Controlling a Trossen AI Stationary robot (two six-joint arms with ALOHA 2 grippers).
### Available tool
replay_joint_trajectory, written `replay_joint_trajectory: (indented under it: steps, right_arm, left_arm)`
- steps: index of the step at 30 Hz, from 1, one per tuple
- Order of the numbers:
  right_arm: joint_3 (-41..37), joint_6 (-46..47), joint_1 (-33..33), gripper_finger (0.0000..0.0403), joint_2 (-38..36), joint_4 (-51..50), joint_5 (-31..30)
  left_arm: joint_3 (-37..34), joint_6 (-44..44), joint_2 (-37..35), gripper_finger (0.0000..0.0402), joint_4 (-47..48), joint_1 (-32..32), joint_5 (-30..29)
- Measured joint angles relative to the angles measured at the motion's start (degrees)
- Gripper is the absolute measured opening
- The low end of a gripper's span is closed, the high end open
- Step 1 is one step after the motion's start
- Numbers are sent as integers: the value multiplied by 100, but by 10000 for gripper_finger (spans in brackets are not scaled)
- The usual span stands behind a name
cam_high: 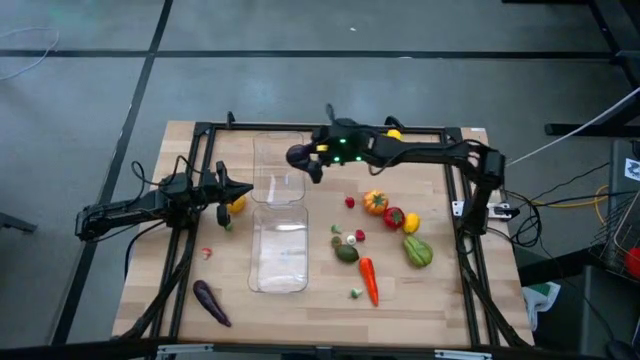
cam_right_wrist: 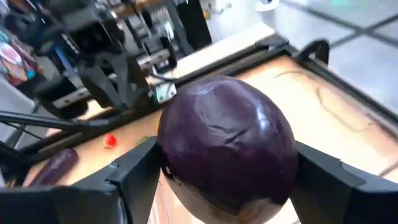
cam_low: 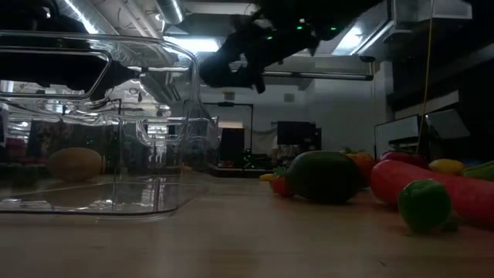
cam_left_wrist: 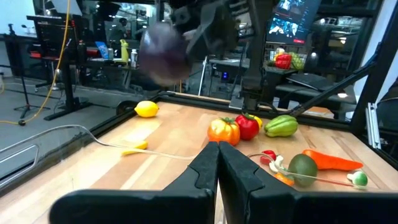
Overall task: Sort produce into baskets
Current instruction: Put the black plum into the top transparent bin
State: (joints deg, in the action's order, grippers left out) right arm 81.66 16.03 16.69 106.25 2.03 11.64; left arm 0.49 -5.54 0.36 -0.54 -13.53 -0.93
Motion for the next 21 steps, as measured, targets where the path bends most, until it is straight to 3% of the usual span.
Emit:
replay_joint_trajectory:
  steps: [8, 21]
  right_arm:
    - [907, 2, -63, 291, 1023, -528, 46]
    - [933, 10, -61, 291, 1781, -465, 57]
  left_arm:
    - [2, 10, 42, 8, -16, -1, -22]
    - [2, 4, 92, 8, 0, -8, -35]
